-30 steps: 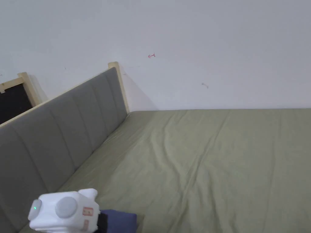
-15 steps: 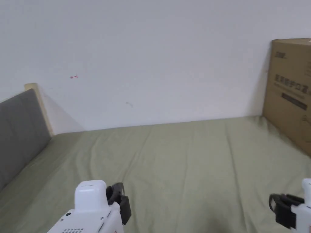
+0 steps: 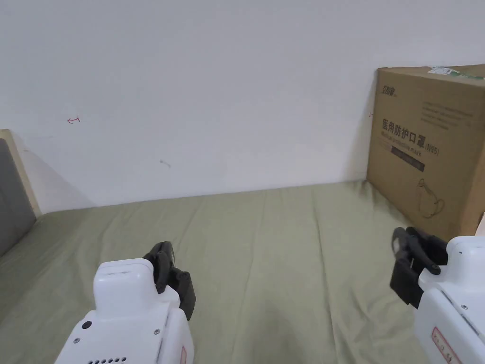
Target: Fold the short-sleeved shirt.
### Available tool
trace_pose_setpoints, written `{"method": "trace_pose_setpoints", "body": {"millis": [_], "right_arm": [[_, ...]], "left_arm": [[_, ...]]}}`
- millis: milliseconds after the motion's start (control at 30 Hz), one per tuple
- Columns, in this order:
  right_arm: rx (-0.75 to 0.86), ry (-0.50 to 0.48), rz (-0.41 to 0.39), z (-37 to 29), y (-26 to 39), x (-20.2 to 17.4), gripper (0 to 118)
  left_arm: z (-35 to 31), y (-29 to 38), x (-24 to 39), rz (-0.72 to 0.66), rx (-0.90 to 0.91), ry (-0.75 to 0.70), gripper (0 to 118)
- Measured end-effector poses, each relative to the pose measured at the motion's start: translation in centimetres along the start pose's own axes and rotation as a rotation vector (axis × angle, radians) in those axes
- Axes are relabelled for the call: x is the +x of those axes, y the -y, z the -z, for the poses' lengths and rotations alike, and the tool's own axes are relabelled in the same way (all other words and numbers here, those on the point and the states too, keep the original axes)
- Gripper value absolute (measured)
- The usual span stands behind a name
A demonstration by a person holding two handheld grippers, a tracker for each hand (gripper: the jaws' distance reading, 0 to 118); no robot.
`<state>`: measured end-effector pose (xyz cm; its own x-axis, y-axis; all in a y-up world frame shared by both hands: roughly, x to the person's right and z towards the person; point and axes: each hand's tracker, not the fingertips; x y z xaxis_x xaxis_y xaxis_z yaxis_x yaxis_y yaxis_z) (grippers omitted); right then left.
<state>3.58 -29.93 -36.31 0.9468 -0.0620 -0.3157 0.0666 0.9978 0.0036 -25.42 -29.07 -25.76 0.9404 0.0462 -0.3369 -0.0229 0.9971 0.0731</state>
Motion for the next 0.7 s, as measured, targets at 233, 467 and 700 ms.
{"method": "trace_pose_setpoints", "body": {"millis": [233,467,700], "right_arm": [[0.035,0.005,-0.011,-0.5,-0.2,0.1,114],[0.065,-0.005,-0.054,-0.7,-1.0,-0.3,118],[0.031,-0.02,-0.071,-0.1,-0.8,-1.0,118]], "left_arm": [[-0.2,-0.9,1.0,0.07,0.015,0.027,118],[-0.3,-1.6,2.4,0.109,0.037,0.024,118],[-0.1,-1.8,2.6,0.117,0.024,0.031,118]]}}
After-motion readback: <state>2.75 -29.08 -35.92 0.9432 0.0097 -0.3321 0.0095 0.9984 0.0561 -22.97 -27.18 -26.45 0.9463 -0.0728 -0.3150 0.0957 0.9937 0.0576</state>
